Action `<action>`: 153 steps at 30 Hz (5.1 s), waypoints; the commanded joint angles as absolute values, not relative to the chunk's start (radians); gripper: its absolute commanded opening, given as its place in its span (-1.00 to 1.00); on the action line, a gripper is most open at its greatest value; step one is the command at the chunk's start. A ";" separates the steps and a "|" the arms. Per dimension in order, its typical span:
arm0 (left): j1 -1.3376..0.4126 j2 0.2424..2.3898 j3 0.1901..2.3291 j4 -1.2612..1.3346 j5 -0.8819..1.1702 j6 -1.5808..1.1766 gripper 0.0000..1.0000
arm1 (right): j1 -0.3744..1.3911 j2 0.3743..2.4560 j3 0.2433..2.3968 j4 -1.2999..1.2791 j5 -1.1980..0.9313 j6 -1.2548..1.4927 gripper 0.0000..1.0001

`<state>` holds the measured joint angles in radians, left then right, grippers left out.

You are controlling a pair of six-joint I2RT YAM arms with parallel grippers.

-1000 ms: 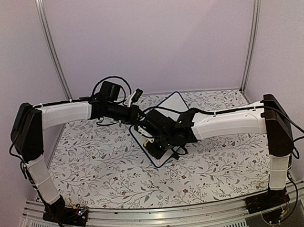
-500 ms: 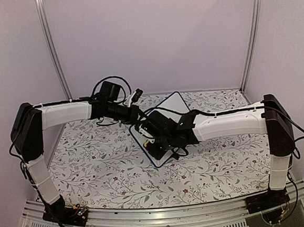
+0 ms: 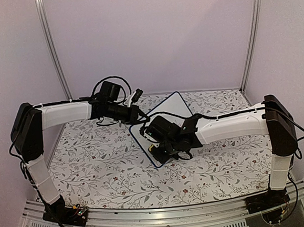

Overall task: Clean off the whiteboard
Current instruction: Erase the whiteboard at the center of the board.

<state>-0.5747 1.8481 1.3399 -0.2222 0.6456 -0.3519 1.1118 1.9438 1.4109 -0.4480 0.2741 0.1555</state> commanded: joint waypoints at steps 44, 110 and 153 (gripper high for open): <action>-0.594 1.837 1.333 -0.261 0.640 -0.332 -1.00 | 1.100 1.993 1.513 -0.417 0.241 0.112 -0.71; -0.598 1.830 1.337 -0.268 0.629 -0.326 -1.00 | 0.968 2.002 1.525 -0.299 0.294 0.142 -0.69; -0.597 1.819 1.338 -0.272 0.620 -0.320 -1.00 | 0.934 1.973 1.515 -0.343 0.272 0.141 -0.69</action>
<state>-0.5648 1.8385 1.3399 -0.2138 0.6090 -0.3523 0.9459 1.9347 1.5047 -0.3706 0.2569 0.1654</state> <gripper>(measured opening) 0.028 0.202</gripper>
